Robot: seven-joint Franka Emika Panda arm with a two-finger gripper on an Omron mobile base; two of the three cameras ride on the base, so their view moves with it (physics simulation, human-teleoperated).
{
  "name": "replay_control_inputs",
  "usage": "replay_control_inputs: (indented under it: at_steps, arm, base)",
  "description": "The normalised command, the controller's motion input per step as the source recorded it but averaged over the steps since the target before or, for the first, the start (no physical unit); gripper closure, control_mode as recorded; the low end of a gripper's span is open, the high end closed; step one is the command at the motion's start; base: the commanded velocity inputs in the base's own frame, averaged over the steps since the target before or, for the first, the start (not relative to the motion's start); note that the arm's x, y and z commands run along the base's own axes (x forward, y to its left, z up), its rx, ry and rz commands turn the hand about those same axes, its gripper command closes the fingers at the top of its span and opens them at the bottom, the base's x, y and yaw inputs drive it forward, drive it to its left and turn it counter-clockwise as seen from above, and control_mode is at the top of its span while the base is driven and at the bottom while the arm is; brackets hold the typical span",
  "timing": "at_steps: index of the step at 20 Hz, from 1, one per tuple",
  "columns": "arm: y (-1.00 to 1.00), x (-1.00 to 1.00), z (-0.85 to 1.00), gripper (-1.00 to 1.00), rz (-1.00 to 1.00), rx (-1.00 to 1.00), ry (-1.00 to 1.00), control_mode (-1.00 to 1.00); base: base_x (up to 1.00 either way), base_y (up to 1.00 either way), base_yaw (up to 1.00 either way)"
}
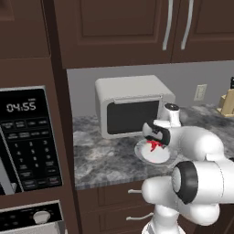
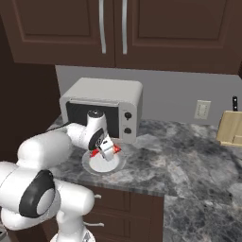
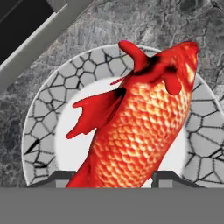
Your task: Place the fish on the bottom rack of the oven, and slide the tray back inside. Close the oven door.
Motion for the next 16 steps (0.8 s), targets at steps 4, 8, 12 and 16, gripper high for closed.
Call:
replay_control_inputs:
  at_steps: [4, 8, 12, 16]
  arm:
    - [-0.08, -0.86, 0.92, 1.00, 0.03, -0.01, -0.17, -1.00]
    - [0.00, -0.82, 0.74, 1.00, 0.14, 0.00, -0.12, -1.00]
    - [0.00, -0.71, 0.58, 1.00, 0.19, -0.01, -0.16, -1.00]
    - [0.06, -0.41, 0.28, 1.00, 0.13, -0.11, -0.16, -1.00]
  base:
    - [0.00, 0.00, 0.00]
    - [0.00, 0.00, 0.00]
    - [0.00, 0.00, 0.00]
    - [0.00, 0.00, 0.00]
